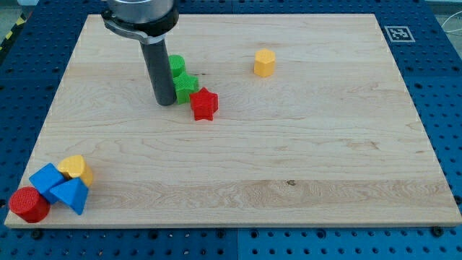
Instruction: Point at the red circle
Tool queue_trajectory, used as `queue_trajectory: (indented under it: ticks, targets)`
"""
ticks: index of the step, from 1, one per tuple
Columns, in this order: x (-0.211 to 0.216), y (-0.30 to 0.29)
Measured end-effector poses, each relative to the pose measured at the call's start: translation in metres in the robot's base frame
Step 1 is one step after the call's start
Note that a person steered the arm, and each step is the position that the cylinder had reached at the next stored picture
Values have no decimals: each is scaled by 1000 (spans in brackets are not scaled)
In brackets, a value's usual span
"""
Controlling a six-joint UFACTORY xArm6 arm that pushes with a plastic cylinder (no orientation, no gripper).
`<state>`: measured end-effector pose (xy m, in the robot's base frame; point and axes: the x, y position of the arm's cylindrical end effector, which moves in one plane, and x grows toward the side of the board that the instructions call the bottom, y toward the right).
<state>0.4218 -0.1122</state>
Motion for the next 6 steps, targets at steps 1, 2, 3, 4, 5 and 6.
queue_trajectory:
  ticks: [1,2,3,4,5,6]
  targets:
    - [15,-8]
    - [51,-12]
    - [80,-6]
    - [96,16]
    - [98,50]
    - [94,87]
